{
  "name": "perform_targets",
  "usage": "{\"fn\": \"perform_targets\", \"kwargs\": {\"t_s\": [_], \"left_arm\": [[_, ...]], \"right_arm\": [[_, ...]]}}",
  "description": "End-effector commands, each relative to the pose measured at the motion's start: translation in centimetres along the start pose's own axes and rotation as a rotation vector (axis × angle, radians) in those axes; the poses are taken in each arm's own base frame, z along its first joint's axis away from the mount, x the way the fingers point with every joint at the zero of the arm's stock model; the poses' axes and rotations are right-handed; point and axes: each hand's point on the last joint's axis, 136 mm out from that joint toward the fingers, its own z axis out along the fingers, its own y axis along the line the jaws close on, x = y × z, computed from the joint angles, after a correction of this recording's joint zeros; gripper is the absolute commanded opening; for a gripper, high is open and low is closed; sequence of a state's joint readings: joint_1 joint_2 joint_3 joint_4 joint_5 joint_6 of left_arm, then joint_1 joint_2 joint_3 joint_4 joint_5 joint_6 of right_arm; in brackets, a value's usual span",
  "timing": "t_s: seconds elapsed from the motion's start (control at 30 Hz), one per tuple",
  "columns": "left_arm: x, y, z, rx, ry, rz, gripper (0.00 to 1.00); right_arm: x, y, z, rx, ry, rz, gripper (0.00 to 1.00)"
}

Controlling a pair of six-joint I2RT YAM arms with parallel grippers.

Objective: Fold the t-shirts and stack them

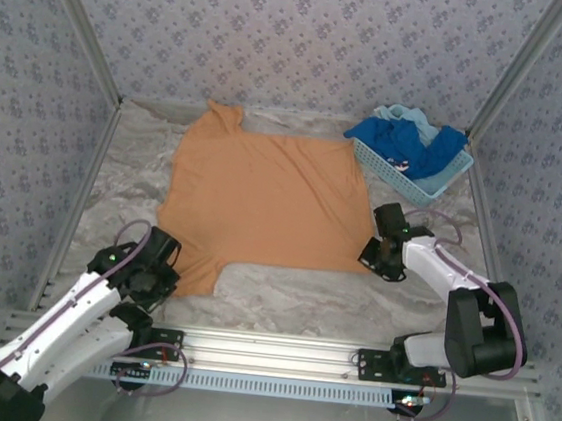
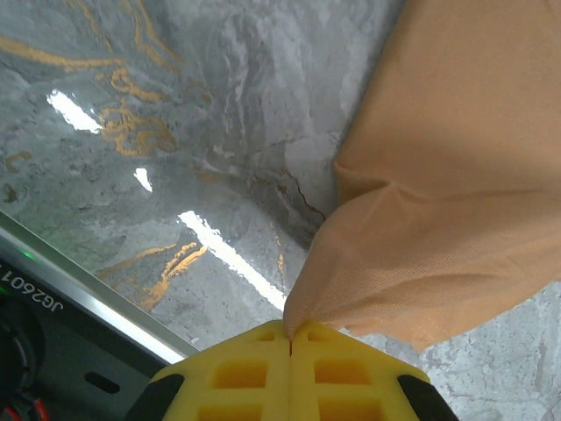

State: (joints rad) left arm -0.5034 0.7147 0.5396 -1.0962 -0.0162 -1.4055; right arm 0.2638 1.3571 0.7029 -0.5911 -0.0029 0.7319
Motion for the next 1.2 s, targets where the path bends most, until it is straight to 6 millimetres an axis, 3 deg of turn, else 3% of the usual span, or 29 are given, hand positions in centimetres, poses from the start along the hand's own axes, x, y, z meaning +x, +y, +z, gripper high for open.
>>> {"fn": "perform_targets", "kwargs": {"t_s": [0.0,0.2,0.37,0.47,0.53,0.57,0.6,0.67,0.73,0.87,1.0,1.17], "left_arm": [[0.1,-0.5,-0.3,0.006,0.001,-0.026,0.0],[-0.7,-0.9,-1.9,-0.011,-0.042,0.025,0.0],[0.9,-0.3,0.3,-0.048,0.045,0.045,0.0],[0.9,-0.2,0.3,-0.048,0.04,0.052,0.03],[0.0,-1.8,-1.3,0.003,-0.005,0.089,0.4],[-0.7,-2.8,-2.6,0.028,-0.041,0.116,0.57],[-1.4,-3.8,-3.8,0.042,-0.072,0.146,0.66],[-3.0,-5.9,-6.1,0.047,-0.119,0.201,0.72],[-4.6,-7.5,-6.7,0.05,-0.101,0.179,0.68],[-9.8,-10.5,-5.0,0.154,-0.081,0.02,0.44],[-14.9,-14.5,-1.6,0.225,-0.064,-0.06,0.31],[-19.9,-18.6,2.3,0.221,-0.073,-0.044,0.27]], "right_arm": [[-0.3,-0.5,-0.8,0.026,-0.003,-0.044,0.0],[-1.7,0.0,-1.6,0.052,-0.023,-0.117,0.0],[-2.2,-0.3,-1.7,0.065,-0.036,-0.124,0.0],[-1.8,-0.2,-1.3,0.059,-0.012,-0.123,0.0],[-1.4,-0.7,-1.2,0.08,0.005,-0.119,0.1],[-1.4,-1.1,-1.4,0.097,0.003,-0.104,0.21],[-1.5,-1.5,-1.7,0.113,-0.006,-0.09,0.3],[-2.0,-1.9,-3.0,0.116,-0.057,-0.053,0.43],[-2.8,-1.3,-4.4,0.07,-0.124,-0.033,0.48],[-4.9,2.7,-5.7,-0.12,-0.213,-0.048,0.44],[-5.8,7.0,-4.9,-0.287,-0.193,-0.096,0.39],[-6.2,9.2,-3.4,-0.348,-0.15,-0.157,0.35]]}}
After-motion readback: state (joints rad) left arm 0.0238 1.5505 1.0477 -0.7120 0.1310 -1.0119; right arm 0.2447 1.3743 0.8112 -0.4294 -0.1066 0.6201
